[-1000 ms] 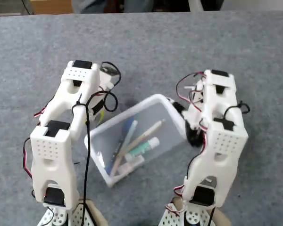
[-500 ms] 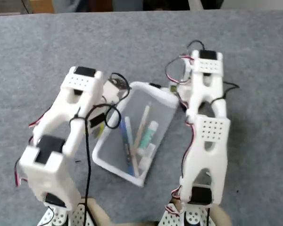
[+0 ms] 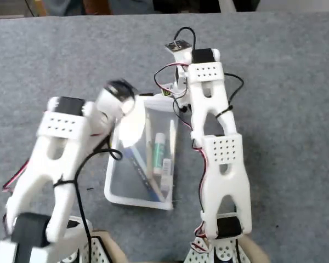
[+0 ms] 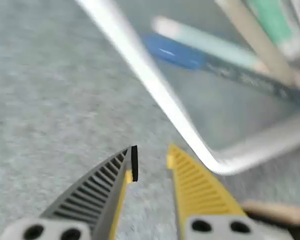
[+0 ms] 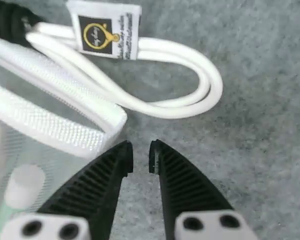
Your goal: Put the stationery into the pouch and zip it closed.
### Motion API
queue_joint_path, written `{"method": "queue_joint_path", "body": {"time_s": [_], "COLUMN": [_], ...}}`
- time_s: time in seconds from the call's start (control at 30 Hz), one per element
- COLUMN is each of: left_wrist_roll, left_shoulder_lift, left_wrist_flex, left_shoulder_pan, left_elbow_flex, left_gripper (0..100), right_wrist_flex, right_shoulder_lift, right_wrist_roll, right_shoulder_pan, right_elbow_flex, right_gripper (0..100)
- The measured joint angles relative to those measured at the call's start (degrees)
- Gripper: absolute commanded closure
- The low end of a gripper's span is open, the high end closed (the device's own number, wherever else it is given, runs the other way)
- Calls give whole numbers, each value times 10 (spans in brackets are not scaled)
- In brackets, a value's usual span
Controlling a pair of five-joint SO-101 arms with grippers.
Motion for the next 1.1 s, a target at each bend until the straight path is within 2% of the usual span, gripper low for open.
{"method": "queue_joint_path", "body": {"time_s": [0.1, 0.23, 0.4, 0.53, 0.67, 0.9, 1.1], "left_wrist_roll": [52, 85, 87, 89, 89, 89, 89], "left_shoulder_lift": [-4, 18, 48, 55, 55, 57, 57], "left_wrist_flex": [-56, -98, -104, -108, -110, -110, -137], "left_shoulder_pan": [-65, -125, -137, -164, -193, -195, -197], "left_elbow_flex": [-14, -32, -33, -33, -33, -33, -29], "left_gripper": [673, 668, 668, 668, 668, 668, 668], "right_wrist_flex": [0, 0, 0, 0, -2, -62, -19], "right_shoulder_lift": [-10, -60, -119, -129, -129, -75, -8], "right_wrist_roll": [0, 20, 120, 218, 282, 311, 319], "right_shoulder_pan": [11, 17, -26, -73, -84, -75, -71], "right_elbow_flex": [13, 55, 106, 116, 118, 105, -7], "right_gripper": [913, 857, 753, 747, 747, 747, 747]}}
